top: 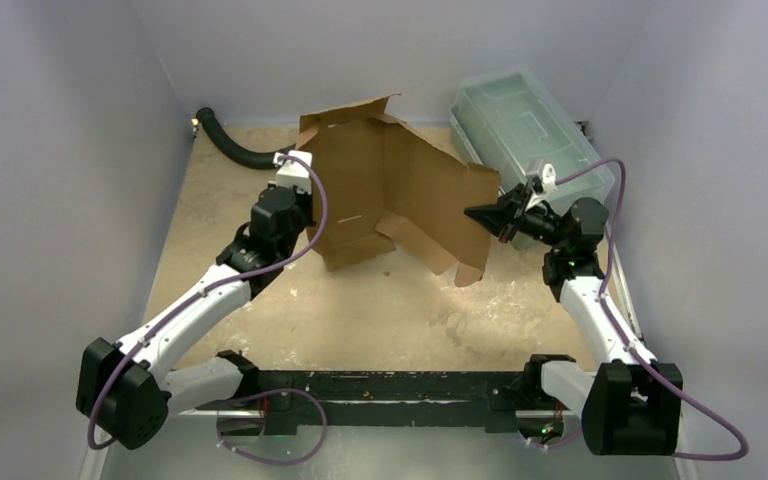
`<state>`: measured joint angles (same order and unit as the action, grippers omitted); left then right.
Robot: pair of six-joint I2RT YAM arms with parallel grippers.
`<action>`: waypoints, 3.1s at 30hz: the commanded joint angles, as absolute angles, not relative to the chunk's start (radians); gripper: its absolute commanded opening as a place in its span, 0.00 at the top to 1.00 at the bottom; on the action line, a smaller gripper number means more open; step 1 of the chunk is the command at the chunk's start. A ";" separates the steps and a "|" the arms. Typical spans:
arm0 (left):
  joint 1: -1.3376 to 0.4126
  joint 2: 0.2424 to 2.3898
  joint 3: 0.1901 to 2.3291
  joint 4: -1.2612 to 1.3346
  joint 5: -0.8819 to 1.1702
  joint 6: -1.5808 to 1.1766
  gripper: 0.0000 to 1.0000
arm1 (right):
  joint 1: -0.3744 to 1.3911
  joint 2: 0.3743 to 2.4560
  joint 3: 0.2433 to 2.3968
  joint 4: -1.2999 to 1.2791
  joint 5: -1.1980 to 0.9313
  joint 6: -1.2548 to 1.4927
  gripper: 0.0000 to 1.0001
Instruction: Fold the paper box
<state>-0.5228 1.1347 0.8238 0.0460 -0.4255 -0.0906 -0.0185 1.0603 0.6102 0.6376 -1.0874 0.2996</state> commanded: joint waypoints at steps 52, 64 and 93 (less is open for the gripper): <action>-0.530 0.960 0.710 0.016 -0.333 -0.206 1.00 | 0.081 1.228 0.554 0.933 -0.951 0.365 1.00; -0.529 1.030 0.780 0.051 -0.276 -0.161 1.00 | 0.081 1.118 0.634 0.766 -1.158 0.317 1.00; -0.482 0.902 0.937 -0.381 -0.010 -0.323 0.31 | 0.063 1.083 0.716 0.420 -0.914 0.066 1.00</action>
